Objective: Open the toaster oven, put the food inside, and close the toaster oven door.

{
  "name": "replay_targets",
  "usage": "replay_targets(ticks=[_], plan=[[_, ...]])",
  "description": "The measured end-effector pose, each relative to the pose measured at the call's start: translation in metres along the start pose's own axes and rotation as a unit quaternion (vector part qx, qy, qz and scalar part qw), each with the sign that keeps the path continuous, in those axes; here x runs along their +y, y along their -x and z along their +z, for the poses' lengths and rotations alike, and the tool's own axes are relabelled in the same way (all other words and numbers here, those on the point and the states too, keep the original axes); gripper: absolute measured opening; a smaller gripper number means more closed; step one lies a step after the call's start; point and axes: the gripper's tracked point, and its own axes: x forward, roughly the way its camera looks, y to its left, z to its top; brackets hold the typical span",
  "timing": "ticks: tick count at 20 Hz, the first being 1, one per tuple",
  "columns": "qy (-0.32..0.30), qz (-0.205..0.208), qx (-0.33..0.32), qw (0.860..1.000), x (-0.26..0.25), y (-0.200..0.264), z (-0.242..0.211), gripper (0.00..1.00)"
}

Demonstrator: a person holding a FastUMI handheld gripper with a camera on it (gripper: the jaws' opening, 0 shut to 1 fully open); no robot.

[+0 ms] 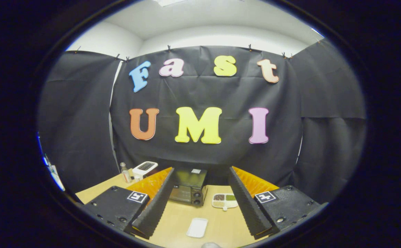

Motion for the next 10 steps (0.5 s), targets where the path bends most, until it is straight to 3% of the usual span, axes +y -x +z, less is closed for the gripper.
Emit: replay_targets(ticks=[10], plan=[[-0.026, -0.012, 0.013, 1.0, 0.011, 0.035, -0.007, 0.98]])
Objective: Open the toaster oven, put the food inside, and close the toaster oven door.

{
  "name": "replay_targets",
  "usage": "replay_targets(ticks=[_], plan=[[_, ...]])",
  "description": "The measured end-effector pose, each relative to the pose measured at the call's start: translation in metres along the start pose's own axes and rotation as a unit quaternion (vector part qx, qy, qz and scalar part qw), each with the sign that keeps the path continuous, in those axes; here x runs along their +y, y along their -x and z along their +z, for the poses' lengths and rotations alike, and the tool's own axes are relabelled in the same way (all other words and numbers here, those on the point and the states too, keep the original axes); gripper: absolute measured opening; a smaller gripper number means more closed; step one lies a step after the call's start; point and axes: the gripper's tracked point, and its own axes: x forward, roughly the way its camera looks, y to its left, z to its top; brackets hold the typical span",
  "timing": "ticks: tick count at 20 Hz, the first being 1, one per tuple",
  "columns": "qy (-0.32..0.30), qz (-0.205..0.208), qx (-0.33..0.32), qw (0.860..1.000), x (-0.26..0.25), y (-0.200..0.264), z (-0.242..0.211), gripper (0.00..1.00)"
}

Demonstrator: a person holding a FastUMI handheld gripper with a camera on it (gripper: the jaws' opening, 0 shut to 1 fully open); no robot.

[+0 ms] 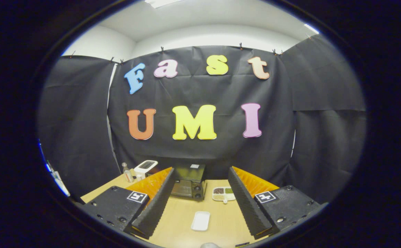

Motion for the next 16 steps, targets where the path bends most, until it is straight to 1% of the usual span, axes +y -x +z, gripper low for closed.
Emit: replay_targets(ticks=[3, 9, 11, 14, 16], plan=[[-0.01, -0.001, 0.008, 1.0, 0.007, 0.007, -0.003, 0.98], [-0.007, -0.008, 0.031, 0.999, 0.005, 0.014, -0.015, 0.98], [0.001, -0.011, 0.027, 1.0, 0.003, 0.017, -0.012, 0.98], [-0.011, -0.001, 0.018, 1.0, 0.014, 0.019, -0.007, 0.98], [-0.005, -0.001, 0.017, 1.0, 0.01, 0.017, -0.008, 0.98]])
